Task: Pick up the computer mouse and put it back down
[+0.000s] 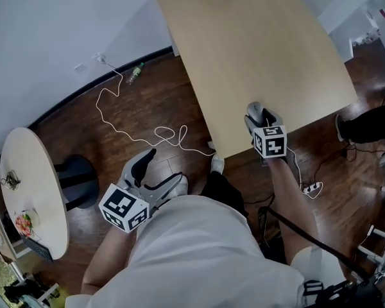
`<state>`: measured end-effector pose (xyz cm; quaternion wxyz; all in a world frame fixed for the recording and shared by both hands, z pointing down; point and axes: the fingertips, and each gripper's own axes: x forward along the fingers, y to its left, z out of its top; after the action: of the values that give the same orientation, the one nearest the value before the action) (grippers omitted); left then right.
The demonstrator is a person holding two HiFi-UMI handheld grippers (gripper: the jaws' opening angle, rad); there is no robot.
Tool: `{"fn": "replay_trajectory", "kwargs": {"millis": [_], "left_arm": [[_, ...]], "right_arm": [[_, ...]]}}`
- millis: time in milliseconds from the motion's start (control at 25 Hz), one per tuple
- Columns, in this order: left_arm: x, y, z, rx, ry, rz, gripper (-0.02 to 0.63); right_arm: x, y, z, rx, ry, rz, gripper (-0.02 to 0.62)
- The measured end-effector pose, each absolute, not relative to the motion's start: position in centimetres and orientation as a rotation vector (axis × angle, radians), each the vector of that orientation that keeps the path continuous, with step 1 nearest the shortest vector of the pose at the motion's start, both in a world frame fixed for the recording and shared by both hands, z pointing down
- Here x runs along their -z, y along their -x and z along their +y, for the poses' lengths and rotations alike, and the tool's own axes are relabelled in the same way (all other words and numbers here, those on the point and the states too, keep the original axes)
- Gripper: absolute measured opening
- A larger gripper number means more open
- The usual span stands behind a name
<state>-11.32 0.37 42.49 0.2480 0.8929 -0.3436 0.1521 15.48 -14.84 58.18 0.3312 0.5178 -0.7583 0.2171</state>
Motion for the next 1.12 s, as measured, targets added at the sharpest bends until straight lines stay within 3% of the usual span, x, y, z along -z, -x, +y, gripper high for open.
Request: {"fn": "replay_trajectory", "kwargs": {"millis": [600,960,1040,1120], "left_arm": [[-42.9,8.3,-3.4,-0.459,-2.256,-1.152,0.354],[-43.1,8.9,-3.5,-0.446,-2.245,-1.168,0.354],[-43.1,9.1,-3.4,-0.443,-2.262,-1.150,0.354],[-43.1,9.2,-3.4,-0.440,-2.286,-1.127,0.354]], "right_arm": [[-69.5,-18.2,-24.3,-0.684,-1.183,-1.914,0.299],[-69.9,-17.9,-24.1,-0.688,-1.183,-1.917,0.306],[-69.3,-18.0,-23.9,-0.683,-1.204,-1.916,0.353],[-68.0,-18.0,-23.6,-0.657,-1.227,-1.931,0.350]]}}
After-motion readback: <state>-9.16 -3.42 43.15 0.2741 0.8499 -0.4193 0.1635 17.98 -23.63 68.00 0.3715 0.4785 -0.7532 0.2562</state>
